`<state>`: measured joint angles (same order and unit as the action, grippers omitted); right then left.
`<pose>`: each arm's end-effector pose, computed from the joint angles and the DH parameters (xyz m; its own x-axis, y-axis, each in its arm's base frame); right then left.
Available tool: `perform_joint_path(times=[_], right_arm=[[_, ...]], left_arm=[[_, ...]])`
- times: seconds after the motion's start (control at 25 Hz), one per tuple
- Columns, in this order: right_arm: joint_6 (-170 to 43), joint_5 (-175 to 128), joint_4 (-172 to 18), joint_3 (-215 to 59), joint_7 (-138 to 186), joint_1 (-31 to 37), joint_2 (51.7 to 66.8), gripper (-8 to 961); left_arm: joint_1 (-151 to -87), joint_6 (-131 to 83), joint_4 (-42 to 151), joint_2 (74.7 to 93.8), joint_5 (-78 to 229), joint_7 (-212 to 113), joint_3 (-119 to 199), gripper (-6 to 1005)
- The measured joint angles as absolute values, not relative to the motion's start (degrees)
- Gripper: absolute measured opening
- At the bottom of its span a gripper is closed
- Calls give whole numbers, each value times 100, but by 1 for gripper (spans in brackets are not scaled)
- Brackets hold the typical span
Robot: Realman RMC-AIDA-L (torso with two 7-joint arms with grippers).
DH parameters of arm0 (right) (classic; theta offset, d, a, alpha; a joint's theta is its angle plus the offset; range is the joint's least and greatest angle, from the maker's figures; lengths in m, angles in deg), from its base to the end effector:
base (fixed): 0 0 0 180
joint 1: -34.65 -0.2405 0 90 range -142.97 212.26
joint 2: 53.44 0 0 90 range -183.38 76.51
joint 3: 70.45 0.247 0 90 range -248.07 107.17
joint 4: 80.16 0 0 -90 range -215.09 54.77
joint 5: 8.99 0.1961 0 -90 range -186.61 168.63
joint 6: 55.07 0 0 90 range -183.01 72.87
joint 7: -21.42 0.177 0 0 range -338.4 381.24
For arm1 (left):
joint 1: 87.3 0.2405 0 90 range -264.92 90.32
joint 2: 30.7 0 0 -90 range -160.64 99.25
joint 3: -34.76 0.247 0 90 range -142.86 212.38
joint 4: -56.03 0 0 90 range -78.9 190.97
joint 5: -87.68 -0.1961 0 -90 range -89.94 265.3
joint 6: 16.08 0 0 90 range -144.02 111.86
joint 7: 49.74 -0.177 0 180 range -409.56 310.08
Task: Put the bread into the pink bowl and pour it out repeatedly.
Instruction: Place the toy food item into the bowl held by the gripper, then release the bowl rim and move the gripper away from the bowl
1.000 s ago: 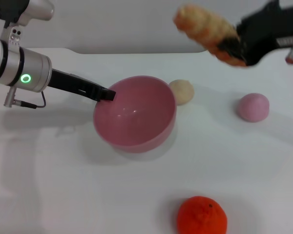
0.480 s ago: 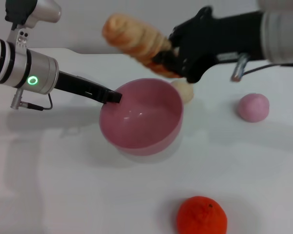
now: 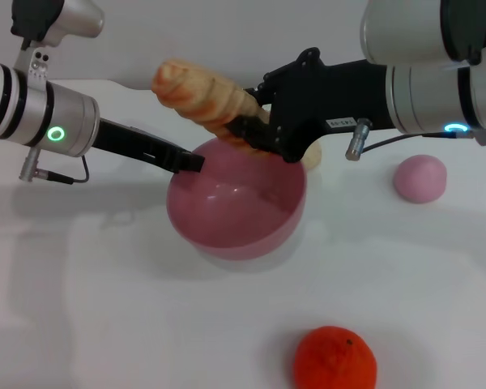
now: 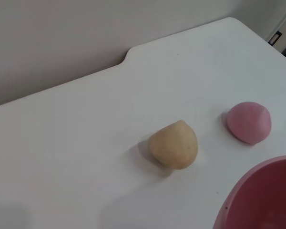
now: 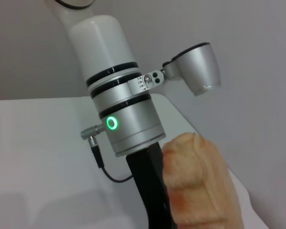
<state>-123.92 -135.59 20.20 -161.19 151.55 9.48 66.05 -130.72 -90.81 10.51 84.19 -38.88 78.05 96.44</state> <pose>0.0579 0.3274 -0.0242 0.9833 -0.0379 -0.1782 -0.1093 -0.9051 -0.4108 -0.1941 0.3968 -0.0312 0.7034 0.6891 0.1747 0.7102 -0.6711 -0.2126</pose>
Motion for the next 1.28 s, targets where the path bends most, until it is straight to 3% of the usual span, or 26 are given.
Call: perform_joint_path(times=[0.16, 0.4, 0.48, 0.92, 1.28], right_arm=[[-12349, -13559, 2007, -16121, 15148, 961, 6600, 193], [-12319, -13574, 2005, -16083, 15144, 976, 6600, 389], [-12249, -13591, 2030, -16020, 15123, 1017, 6601, 547], [-9547, -12316, 1380, -15887, 13556, 1850, 6631, 548], [-9134, -7687, 707, -15780, 9735, 2504, 6574, 548]], left_arm=[[-13072, -9081, 1051, 8426, -3888, 7805, 9644, 43], [-13065, -9069, 1051, 8426, -3888, 7805, 9644, 43], [-13059, -9071, 1051, 8426, -3888, 7801, 9645, 43], [-13049, -9050, 1053, 8541, -3888, 7746, 9999, 44], [-13025, -8535, 1060, 8637, -3950, 7812, 10558, 43]])
